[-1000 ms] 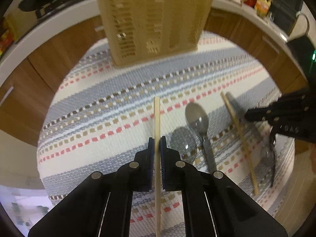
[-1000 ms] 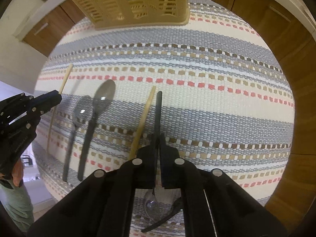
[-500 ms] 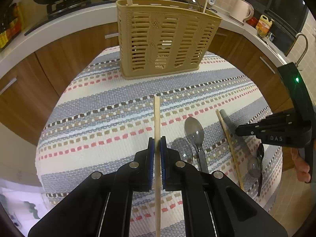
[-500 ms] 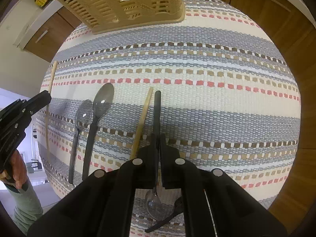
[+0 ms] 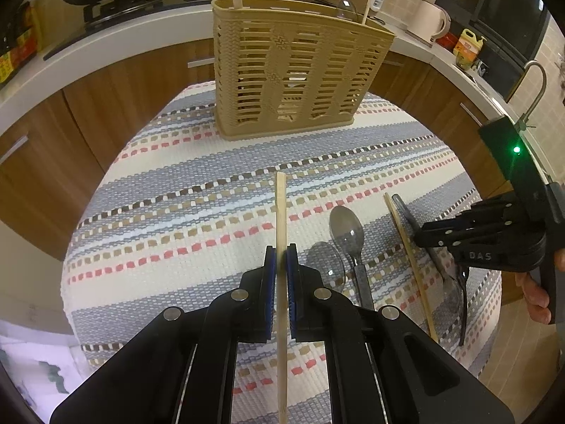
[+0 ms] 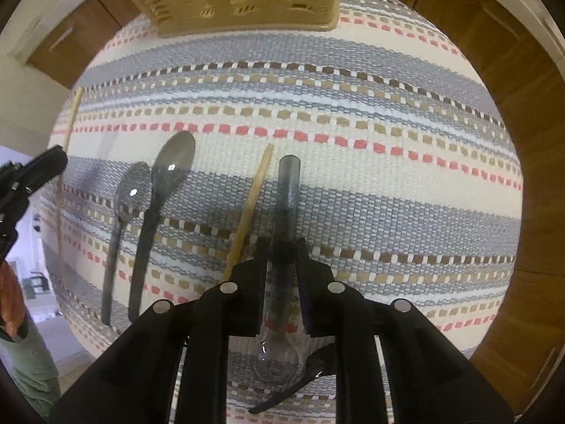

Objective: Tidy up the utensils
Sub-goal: 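Lift the chopstick with the left gripper while the right lifts the dark utensil, then lower both held utensils into the beige basket and open both grippers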

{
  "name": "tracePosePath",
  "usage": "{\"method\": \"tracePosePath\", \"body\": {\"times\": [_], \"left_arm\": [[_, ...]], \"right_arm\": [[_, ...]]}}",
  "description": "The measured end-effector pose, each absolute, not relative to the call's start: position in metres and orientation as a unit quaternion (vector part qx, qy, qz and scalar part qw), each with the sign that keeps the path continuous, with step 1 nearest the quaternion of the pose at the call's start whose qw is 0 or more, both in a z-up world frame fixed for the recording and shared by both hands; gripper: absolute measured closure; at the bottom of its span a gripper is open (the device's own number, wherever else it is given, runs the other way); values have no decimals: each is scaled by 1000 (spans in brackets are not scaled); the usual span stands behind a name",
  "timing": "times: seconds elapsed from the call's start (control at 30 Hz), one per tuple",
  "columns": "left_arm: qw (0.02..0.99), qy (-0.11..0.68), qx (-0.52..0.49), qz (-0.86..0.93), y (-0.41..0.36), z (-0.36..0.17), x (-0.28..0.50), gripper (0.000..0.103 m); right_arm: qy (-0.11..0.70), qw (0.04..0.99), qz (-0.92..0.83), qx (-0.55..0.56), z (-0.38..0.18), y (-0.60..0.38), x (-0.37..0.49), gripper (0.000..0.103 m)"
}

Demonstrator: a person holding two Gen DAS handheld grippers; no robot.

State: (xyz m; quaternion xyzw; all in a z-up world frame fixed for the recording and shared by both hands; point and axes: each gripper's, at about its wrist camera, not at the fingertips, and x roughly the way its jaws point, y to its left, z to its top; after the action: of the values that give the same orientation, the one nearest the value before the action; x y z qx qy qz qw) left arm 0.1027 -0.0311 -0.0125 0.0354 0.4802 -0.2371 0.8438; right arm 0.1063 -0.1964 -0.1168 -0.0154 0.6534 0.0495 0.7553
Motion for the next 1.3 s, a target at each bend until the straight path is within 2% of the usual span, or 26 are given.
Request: {"method": "tracePosePath", "body": {"times": [0.17, 0.23, 0.27, 0.47, 0.57, 0.63, 0.73, 0.8, 1.0, 1.3], "left_arm": [[844, 479, 33, -239, -32, -11, 104, 99], [844, 479, 33, -240, -33, -11, 104, 99], [843, 479, 34, -241, -33, -12, 105, 99], [841, 483, 34, -242, -32, -16, 107, 99], [840, 485, 34, -241, -31, -18, 109, 99], [840, 485, 33, -242, -32, -18, 109, 99], [841, 481, 31, -245, -34, -17, 109, 99], [843, 477, 31, -247, -35, -14, 108, 99], [864, 434, 23, -255, -33, 9, 98, 99], [902, 314, -56, -290, -16, 86, 99, 99]], "right_arm": [[670, 741, 42, -14, -119, -181, 124, 88], [679, 732, 61, -15, -120, -176, 133, 72], [680, 730, 65, -17, -120, -172, 134, 70], [674, 735, 54, -48, -125, -148, 135, 71], [676, 734, 56, -33, -123, -151, 139, 77], [673, 736, 51, -48, -121, -154, 139, 89], [659, 748, 45, -66, -120, -156, 135, 93], [643, 761, 40, -77, -115, -153, 133, 93], [601, 795, 81, -2, -83, -167, 124, 93], [446, 876, 159, 90, 17, -204, 95, 93]]}}
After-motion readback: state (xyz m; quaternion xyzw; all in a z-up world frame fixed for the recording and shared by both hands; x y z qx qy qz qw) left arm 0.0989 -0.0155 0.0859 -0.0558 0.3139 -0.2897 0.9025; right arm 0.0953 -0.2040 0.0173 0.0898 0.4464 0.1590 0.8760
